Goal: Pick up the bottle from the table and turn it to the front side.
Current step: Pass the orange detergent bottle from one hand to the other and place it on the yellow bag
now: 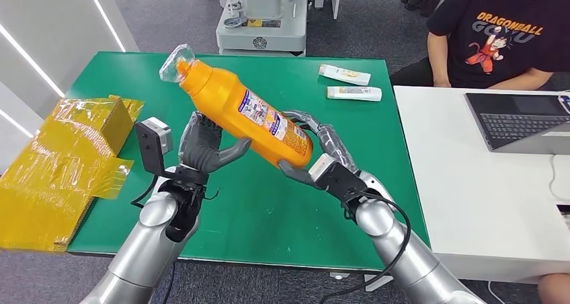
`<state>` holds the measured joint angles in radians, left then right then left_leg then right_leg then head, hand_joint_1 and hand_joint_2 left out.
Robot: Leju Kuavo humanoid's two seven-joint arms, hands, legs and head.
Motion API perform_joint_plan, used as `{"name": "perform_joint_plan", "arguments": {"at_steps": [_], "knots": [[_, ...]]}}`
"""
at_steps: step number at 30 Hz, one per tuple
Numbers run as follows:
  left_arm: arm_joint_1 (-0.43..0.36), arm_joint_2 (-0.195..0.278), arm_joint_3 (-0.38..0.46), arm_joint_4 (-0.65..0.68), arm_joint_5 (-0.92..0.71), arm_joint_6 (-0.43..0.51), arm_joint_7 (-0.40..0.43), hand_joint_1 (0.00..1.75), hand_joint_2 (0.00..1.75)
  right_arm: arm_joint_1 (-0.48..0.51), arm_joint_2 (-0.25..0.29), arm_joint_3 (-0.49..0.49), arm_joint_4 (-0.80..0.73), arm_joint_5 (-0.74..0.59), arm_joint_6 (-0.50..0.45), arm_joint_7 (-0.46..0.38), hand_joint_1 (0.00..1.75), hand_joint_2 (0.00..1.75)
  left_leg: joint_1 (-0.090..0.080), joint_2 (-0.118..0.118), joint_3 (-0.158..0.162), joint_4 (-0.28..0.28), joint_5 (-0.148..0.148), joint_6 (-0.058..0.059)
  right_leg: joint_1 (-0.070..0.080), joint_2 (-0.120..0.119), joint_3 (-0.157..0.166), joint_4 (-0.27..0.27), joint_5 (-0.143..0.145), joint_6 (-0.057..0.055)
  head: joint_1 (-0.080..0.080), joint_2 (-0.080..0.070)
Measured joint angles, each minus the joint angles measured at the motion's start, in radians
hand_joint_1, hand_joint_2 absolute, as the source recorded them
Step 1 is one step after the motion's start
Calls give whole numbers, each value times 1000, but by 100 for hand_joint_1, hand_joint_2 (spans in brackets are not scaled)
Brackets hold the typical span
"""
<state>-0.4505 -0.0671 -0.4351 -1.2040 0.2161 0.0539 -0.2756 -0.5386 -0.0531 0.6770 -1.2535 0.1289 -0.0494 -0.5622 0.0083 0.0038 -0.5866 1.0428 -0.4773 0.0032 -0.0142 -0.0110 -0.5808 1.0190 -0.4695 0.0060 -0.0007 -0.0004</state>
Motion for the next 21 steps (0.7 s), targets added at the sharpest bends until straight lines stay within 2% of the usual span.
{"name": "perform_joint_plan", "arguments": {"at_steps": [10, 21], "knots": [[10, 3, 1, -20, 6, 39, -12, 0, 175, 6, 12, 26, 67, -10, 7, -6, 175, 175, 0, 0, 0, 0, 0, 0, 0, 0, 0, 0, 0, 0, 0, 0], [12, 11, 4, -33, 7, 40, -12, 0, 175, 35, 12, 33, 128, 8, 1, -15, 175, 175, 0, 0, 0, 0, 0, 0, 0, 0, 0, 0, 0, 0, 0, 0]]}}
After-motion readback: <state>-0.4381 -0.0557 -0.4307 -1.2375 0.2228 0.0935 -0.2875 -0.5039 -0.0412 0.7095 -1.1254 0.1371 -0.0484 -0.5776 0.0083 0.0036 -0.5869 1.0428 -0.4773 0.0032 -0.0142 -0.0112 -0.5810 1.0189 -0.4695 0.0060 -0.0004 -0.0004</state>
